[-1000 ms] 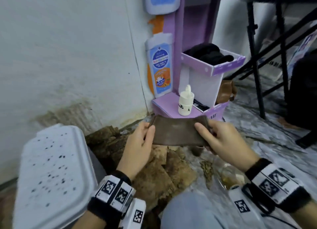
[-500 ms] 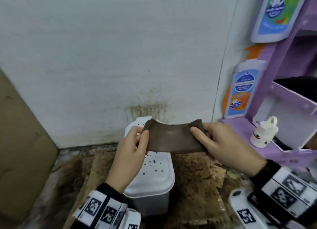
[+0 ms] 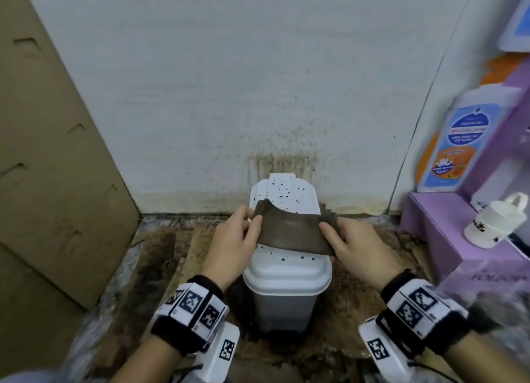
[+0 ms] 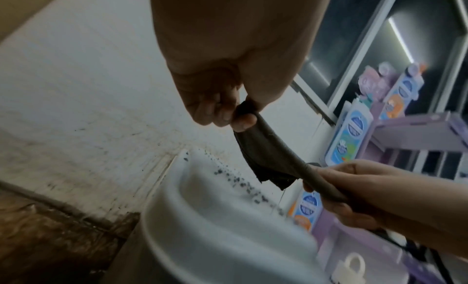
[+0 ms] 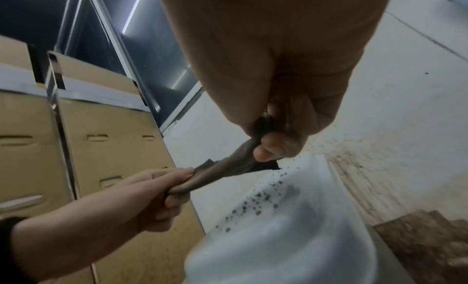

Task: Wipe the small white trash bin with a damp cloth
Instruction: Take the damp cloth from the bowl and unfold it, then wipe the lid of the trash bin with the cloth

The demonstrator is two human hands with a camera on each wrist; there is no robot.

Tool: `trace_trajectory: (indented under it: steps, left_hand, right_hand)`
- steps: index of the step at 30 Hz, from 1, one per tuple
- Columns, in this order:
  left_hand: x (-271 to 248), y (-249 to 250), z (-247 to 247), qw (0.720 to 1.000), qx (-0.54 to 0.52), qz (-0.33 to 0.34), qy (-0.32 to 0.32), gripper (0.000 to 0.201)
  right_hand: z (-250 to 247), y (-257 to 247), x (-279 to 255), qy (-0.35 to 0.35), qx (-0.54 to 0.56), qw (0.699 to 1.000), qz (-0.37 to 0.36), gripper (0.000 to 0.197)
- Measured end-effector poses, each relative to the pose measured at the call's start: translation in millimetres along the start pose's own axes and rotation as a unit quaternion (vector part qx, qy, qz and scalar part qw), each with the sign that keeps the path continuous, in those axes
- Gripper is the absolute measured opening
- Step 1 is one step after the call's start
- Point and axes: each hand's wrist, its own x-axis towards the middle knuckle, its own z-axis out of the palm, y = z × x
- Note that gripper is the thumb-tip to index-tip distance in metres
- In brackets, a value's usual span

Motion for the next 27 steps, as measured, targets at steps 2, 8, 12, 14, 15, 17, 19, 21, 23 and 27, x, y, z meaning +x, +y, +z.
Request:
trace_trajectory:
  steps: [2,8,12,14,15,17,19,21,23,27]
  left_hand:
    - [6,-4,4,0.998,0.050,0.018,-0.016,0.019]
    - [24,-13,11,0.959,0.263,0.088,-0.050,0.018]
    - [31,-15,9,0.938,0.316,0.137,-0.036,0.019]
    - [35,-17,11,0.930,0.331,0.157,-0.028,0.021]
    - [38,-17,13,0.928,0.334,0.167,-0.025,0.021]
    - [43,-19,16,0.928,0.323,0.185,-0.019,0.021]
    - [48,-22,20,0.932,0.301,0.200,-0.020,0.022]
    - [52,-25,23,0.941,0.269,0.206,-0.016,0.026]
    - [54,-27,26,0.947,0.244,0.210,-0.014,0.033]
    - [50,-28,26,0.949,0.245,0.196,-0.019,0.035]
  right_hand:
    - [6,2,-12,0.029,-0.016,0.999,0.020,0.040]
    - [31,15,-32,0.055,-0.113,0.989,0.075,0.040]
    - [43,16,-41,0.078,-0.223,0.968,0.088,0.034]
    - [46,15,-39,0.135,-0.271,0.952,0.033,0.045]
    - [43,14,-35,0.138,-0.259,0.956,-0.023,0.050]
    - [36,16,-20,0.067,-0.238,0.955,-0.165,0.052]
    - [36,21,-2,-0.031,-0.251,0.931,-0.262,0.055]
    - [43,28,7,-0.097,-0.249,0.921,-0.282,0.061]
    - [55,38,4,-0.094,-0.219,0.936,-0.259,0.060]
    - [85,39,-20,0.037,-0.167,0.969,-0.177,0.056]
